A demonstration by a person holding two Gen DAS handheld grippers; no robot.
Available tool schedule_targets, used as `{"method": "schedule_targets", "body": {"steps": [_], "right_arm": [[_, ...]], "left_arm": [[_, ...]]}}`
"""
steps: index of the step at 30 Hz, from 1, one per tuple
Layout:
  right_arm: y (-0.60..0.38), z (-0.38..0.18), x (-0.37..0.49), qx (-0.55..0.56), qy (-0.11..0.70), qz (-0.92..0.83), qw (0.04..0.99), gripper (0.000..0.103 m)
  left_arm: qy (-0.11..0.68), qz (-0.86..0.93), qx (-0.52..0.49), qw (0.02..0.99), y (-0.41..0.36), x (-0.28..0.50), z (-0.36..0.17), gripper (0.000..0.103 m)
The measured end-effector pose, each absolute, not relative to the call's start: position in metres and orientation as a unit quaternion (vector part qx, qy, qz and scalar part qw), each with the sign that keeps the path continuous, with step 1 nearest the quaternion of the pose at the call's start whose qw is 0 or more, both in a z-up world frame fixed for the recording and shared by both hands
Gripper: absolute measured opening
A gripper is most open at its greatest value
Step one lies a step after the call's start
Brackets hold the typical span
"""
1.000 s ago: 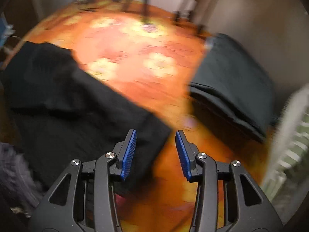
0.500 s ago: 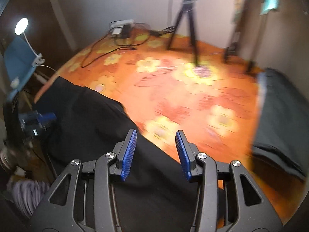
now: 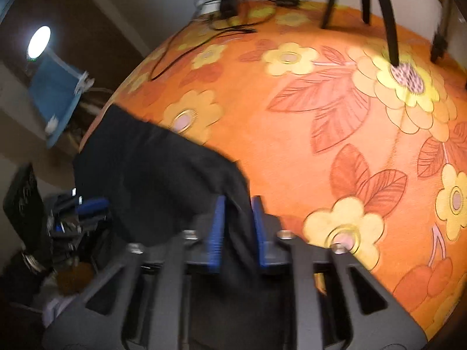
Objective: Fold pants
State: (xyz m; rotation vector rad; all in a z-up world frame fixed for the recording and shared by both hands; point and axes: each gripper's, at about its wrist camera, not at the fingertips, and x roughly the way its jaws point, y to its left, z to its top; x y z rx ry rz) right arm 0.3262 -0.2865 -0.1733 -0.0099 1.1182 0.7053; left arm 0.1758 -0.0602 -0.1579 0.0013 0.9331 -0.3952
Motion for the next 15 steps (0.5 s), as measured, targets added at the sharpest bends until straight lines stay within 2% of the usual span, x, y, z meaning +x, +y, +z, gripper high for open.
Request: {"method": "schedule_targets", "body": {"steps": [2,5,9,10,11,12,13,14,15], "right_arm": [[-0.284,-0.164,0.303,-0.031,0.491,0.338,0.802,0.009],[-0.279,-0.15,0.265,-0.075,0.442,0.359,0.819,0.008],[-0.27,-0.155,0.246,-0.119,0.453,0.391,0.792,0.012],[-0.27,-0.157,0.248,-0.118,0.46,0.391,0.789,0.014],[-0.271,-0.157,0.251,-0.111,0.466,0.39,0.786,0.025],[-0.271,-0.156,0.254,-0.103,0.466,0.39,0.787,0.039],[-0.276,-0.153,0.259,-0.081,0.464,0.391,0.791,0.046],[-0.279,-0.152,0.264,-0.064,0.463,0.391,0.793,0.053],[-0.282,-0.152,0.272,-0.041,0.467,0.389,0.793,0.053]], "left_arm": [[0.445,-0.189,-0.002,0.875,-0.059,0.176,-0.158,0.025],[0.445,-0.187,-0.002,0.876,-0.06,0.175,-0.158,0.025],[0.444,-0.184,-0.002,0.877,-0.06,0.175,-0.159,0.025],[0.444,-0.184,-0.002,0.877,-0.06,0.174,-0.159,0.025],[0.444,-0.184,-0.002,0.877,-0.06,0.174,-0.159,0.025],[0.444,-0.184,-0.001,0.877,-0.059,0.174,-0.159,0.025],[0.444,-0.184,0.0,0.877,-0.059,0.174,-0.159,0.025],[0.443,-0.184,0.001,0.877,-0.059,0.174,-0.159,0.025],[0.443,-0.184,0.002,0.877,-0.059,0.174,-0.159,0.025]]}}
